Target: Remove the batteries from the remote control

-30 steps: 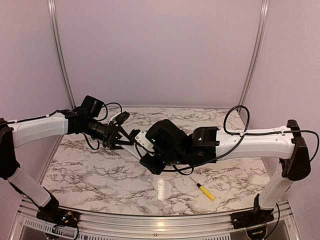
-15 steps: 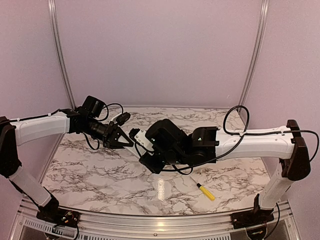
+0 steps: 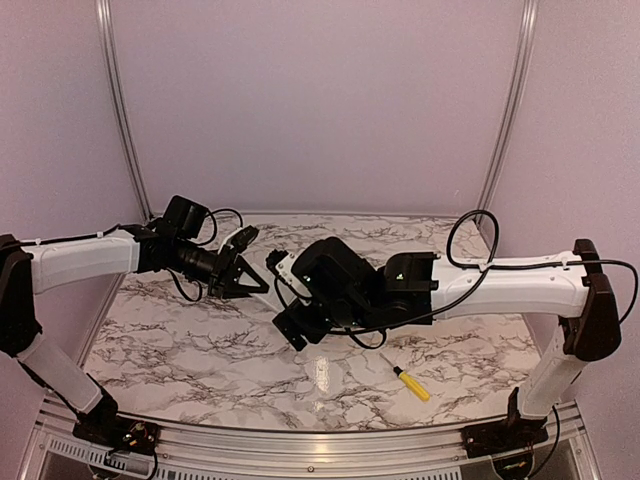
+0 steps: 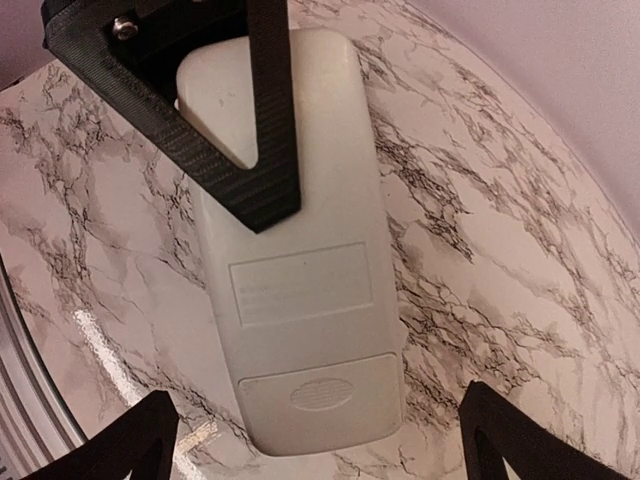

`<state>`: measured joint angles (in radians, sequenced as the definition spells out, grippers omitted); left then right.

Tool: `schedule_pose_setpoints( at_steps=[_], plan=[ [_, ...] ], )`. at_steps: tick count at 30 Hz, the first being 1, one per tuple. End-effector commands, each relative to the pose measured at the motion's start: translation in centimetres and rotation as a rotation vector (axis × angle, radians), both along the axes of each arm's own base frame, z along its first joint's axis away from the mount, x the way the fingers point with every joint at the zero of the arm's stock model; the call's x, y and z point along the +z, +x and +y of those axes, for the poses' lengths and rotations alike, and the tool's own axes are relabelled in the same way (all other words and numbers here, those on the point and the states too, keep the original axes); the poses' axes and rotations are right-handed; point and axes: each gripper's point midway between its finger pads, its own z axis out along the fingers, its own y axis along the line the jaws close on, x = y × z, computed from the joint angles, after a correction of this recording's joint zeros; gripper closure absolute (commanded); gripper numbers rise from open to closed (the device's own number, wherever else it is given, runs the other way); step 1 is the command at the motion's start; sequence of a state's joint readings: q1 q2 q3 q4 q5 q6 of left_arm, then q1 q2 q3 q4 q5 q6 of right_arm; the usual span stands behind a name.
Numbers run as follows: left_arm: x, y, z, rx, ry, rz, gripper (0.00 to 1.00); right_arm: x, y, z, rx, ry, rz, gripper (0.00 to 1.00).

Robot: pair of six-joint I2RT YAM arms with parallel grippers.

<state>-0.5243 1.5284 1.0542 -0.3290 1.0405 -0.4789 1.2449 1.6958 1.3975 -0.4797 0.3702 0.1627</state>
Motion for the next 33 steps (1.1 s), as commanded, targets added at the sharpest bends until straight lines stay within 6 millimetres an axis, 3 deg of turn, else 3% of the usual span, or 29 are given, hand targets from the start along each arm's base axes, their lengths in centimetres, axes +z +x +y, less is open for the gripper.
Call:
schedule_pose_setpoints(
  at_steps=[1, 9, 13, 18, 23, 28, 33],
  plan=[
    [0.4, 1.1, 0.1, 0.091, -0.016, -0.052, 1.00, 1.7, 0.7, -0.7, -0.051, 0.042, 0.010, 0.02],
    [-0.2, 2.1, 1.9, 0.267, 0.020, -0.130, 1.00, 2.3, 1.2, -2.0, -0.068, 0.061, 0.072, 0.01],
    [-0.8, 2.8, 2.8, 0.364, 0.039, -0.127, 1.00, 3.9, 2.8, -3.6, -0.136, 0.123, 0.101, 0.02],
    [-0.2, 3.2, 3.1, 0.429, -0.021, -0.136, 1.00, 6.0, 4.1, -4.9, -0.226, 0.203, 0.116, 0.02],
    [0.4, 3.7, 3.9, 0.492, -0.026, -0.173, 0.96, 6.6, 4.3, -5.0, -0.286, 0.256, 0.151, 0.02],
    [0.8, 5.3, 7.2, 0.724, 0.008, -0.218, 1.00, 6.7, 4.2, -4.5, -0.326, 0.323, 0.223, 0.02],
    [0.1, 5.1, 7.2, 0.710, 0.036, -0.198, 1.00, 7.2, 4.4, -4.3, -0.365, 0.398, 0.278, 0.02]
  ],
)
